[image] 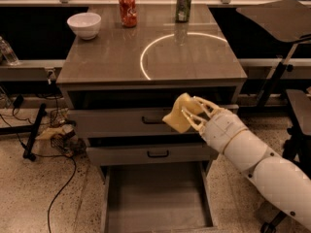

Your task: Pick sponge from bottom drawer and place on counter

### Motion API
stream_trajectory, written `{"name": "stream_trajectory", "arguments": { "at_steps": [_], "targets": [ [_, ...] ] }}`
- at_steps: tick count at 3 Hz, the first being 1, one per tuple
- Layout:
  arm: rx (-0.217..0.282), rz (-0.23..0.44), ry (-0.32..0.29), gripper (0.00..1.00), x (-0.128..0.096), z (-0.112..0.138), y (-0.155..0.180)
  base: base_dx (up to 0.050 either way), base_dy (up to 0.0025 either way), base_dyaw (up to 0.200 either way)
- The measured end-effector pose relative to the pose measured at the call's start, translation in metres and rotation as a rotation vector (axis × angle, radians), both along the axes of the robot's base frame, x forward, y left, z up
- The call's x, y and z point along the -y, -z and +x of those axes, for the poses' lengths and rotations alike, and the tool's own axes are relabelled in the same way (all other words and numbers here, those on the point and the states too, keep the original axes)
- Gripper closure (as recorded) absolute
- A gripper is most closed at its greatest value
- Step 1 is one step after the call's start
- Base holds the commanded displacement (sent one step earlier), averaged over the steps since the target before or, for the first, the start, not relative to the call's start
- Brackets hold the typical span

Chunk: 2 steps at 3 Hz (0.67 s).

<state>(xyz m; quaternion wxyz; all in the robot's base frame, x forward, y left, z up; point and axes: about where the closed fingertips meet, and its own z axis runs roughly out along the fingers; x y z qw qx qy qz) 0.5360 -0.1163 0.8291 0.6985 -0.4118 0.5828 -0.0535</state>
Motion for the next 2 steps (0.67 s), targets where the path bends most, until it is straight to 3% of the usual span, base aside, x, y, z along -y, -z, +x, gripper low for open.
{"name": "stream_trajectory", "arguments": {
  "at_steps": [1, 2],
  "targets": [
    [0.024, -0.004, -0.005, 1.00, 0.001, 0.000, -0.016, 0.000, 0.00000, 0.000],
    [0.076, -0.004, 0.020, 1.00, 0.015, 0.021, -0.099, 0.000, 0.00000, 0.000]
  ]
}}
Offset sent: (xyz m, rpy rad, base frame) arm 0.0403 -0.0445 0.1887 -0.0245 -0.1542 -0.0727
